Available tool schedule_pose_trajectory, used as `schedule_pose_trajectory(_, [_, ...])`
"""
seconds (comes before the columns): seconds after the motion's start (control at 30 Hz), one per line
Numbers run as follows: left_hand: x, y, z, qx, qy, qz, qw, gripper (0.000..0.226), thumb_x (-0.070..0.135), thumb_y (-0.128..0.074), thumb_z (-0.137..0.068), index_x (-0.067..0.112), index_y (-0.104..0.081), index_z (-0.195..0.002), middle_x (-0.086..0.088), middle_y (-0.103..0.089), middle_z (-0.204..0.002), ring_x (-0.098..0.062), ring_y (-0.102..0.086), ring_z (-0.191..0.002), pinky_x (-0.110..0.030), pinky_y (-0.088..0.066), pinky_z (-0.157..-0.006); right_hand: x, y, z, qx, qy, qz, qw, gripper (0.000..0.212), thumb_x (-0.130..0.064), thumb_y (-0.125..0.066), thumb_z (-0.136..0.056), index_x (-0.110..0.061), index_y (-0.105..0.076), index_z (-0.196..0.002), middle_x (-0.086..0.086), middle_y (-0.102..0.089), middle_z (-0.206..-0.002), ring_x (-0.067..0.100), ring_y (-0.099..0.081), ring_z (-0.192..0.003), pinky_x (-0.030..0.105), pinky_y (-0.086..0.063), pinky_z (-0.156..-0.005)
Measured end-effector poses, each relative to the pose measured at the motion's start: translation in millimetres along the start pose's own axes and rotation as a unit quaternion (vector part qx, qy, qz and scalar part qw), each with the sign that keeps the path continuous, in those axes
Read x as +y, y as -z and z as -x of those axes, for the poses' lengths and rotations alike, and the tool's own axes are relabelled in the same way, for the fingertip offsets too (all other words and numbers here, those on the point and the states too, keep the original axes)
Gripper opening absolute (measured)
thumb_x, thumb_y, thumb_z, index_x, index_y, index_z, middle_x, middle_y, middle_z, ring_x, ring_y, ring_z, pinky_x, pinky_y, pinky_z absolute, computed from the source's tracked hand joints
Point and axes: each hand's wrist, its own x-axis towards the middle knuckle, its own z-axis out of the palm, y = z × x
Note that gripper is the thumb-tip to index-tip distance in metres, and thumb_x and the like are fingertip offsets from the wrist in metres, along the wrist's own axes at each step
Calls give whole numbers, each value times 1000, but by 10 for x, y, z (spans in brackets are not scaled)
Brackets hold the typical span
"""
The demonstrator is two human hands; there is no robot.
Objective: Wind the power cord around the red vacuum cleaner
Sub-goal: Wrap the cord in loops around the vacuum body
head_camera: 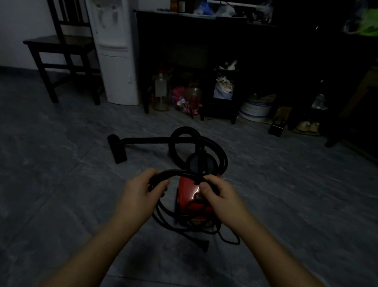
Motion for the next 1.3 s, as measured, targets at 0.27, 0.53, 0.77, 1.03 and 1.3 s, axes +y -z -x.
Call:
schedule_pose_trajectory(0.27, [-81,-12,-15,-20,54,2,998,7,27,-64,-93,28,-63,-86,3,-72,-79,-8,-71,-72,-39,-61,-69,-14,-17,-25,14,-22,-48,998,18,-31,-56,-99,-31,-74,-105,-17,-74,-96,3,-69,-94,18,-51,-79])
schedule_pose_trajectory(0.53, [-2,40,40,-57,-40,-149,986,7,38,-66,-89,34,-60,-92,14,-67,-77,3,-64,-72,-21,-51,-61,-49,20,-15,15,-28,-24,999,17,-26,-58,-99,-23,-75,-103,-7,-75,-96,10,-70,-96,24,-55,-83])
schedule_pose_trajectory(0.77, [147,69,116,-105,-165,-298,934,15,36,-54,-95,28,-61,-106,6,-69,-82,-14,-65,-73,-31,-51,-61,-56,-77,33,-36,-15,51,998,13,-27,-60,-97,-27,-73,-99,-22,-67,-80,-4,-63,-82,15,-44,-76])
schedule_pose_trajectory(1.03, [18,149,-3,-19,-83,-171,982,14,22,-60,-95,24,-68,-106,11,-71,-83,-1,-65,-72,-22,-56,-69,-53,-11,15,-15,-12,-8,1000,12,-23,-66,-94,-22,-72,-104,-7,-75,-97,8,-71,-94,25,-55,-85])
schedule_pose_trajectory(1.3, [-85,197,-71,-3,-8,-42,999,19,15,-57,-98,30,-66,-105,12,-72,-84,-7,-70,-71,-40,-62,-68,-13,63,34,-5,-20,21,1000,17,-37,-74,-86,-26,-73,-100,-12,-74,-97,3,-69,-95,19,-52,-81])
